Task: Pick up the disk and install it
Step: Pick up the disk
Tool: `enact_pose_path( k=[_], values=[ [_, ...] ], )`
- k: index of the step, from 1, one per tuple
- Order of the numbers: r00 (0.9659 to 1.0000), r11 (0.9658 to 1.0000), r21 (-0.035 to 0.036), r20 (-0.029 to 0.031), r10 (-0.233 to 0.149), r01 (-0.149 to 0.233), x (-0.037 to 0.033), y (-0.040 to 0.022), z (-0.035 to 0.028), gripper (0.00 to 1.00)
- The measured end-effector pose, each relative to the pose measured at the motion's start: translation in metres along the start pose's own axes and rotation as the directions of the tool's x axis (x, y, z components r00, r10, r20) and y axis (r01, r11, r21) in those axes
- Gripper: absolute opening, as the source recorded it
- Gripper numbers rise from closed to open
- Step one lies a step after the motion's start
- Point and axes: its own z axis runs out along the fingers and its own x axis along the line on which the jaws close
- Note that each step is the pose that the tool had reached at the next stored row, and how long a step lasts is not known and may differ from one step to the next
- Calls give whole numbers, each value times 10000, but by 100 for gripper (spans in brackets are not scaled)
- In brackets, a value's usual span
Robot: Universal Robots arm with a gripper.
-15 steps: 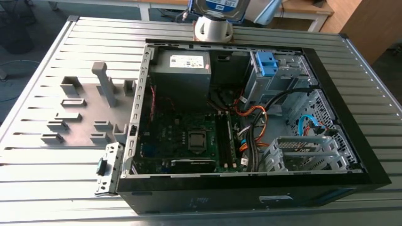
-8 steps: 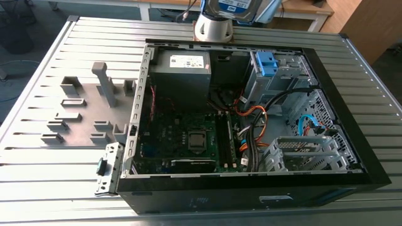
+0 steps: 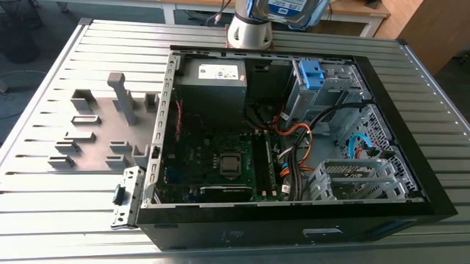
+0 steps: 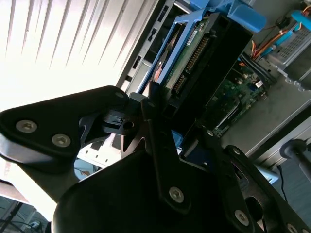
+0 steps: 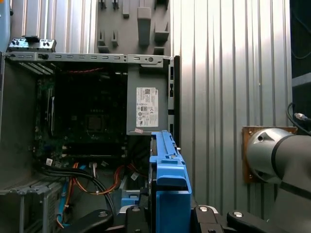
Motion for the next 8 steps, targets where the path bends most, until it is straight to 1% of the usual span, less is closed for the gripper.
enact_pose_path(
  k=[8],
  values=[
    [10000,10000,-28,0,3,-3,-1,-258,-13,36]
  ],
)
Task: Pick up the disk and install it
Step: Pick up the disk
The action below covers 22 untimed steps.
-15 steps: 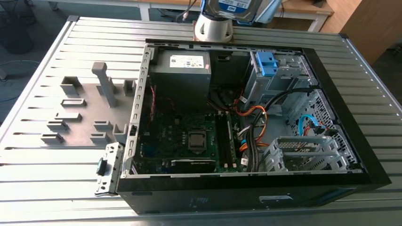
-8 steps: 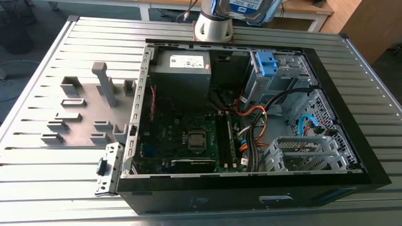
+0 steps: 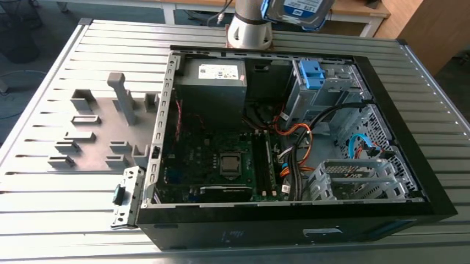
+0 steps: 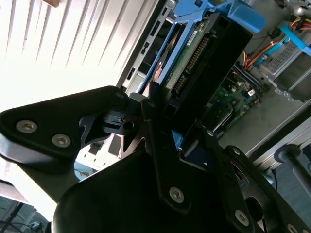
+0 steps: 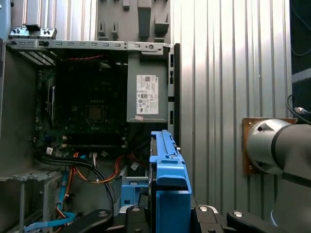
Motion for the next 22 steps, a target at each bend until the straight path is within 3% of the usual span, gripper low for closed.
enact_pose_path(
  k=[3,10,22],
  values=[
    [10000,10000,-6,-1,-1,1,-1,-67,-4,36],
    [10000,10000,-5,0,-1,1,15,-73,-5,36],
    [10000,10000,-5,1,-1,1,448,-74,-31,36]
  ],
)
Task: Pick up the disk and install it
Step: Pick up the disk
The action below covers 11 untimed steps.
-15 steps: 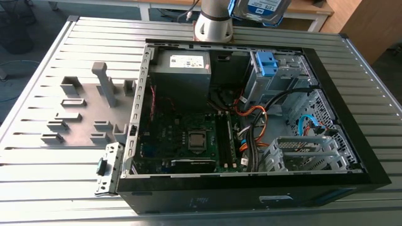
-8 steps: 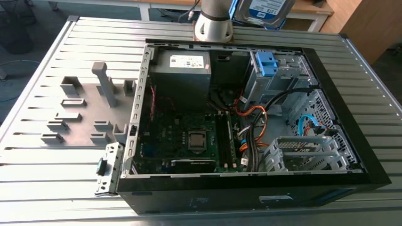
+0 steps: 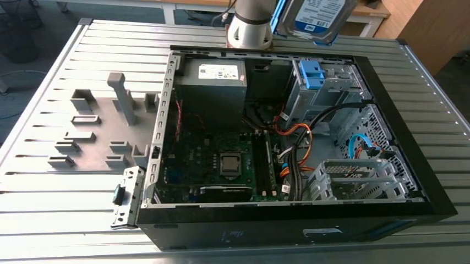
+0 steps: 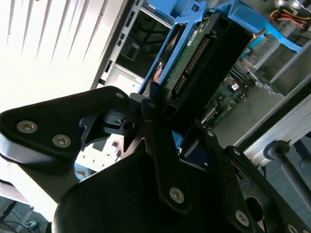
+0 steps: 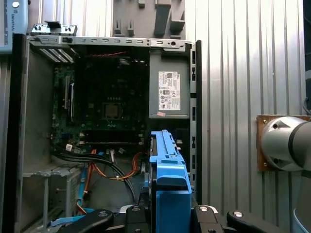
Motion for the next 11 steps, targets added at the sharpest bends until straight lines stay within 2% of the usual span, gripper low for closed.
enact_pose_path(
  k=[11],
  values=[
    [10000,10000,0,0,1,-1,397,-1,-24,36]
  ],
)
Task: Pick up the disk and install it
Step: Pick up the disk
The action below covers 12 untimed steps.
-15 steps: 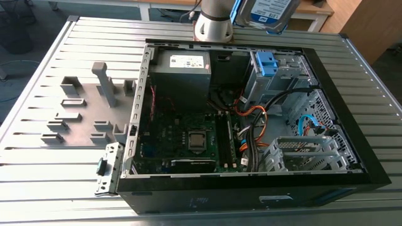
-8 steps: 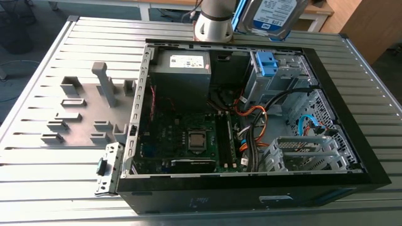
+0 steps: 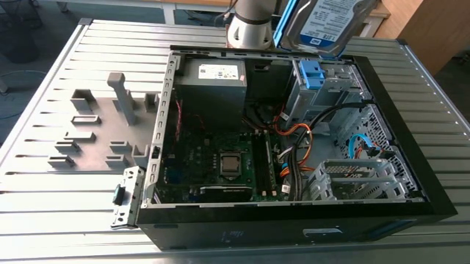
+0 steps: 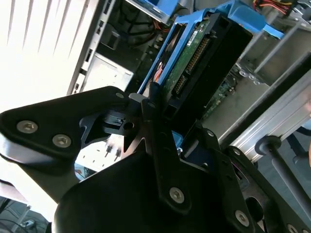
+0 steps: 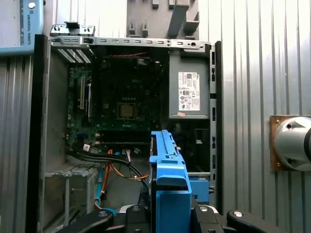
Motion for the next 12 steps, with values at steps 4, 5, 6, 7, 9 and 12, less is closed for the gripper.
enact_pose_path(
  k=[4,5,6,7,9,12],
  values=[
    [10000,10000,0,0,-1,1,128,-1,-8,36],
    [10000,10000,0,-1,-1,1,158,-1,-10,36],
    [10000,10000,-1,-2,0,0,188,-1,-12,36],
    [10000,10000,0,0,0,0,220,-1,-13,36],
    [10000,10000,0,0,0,0,280,-1,-17,36],
    [10000,10000,0,0,0,0,372,-1,-22,36]
  ],
)
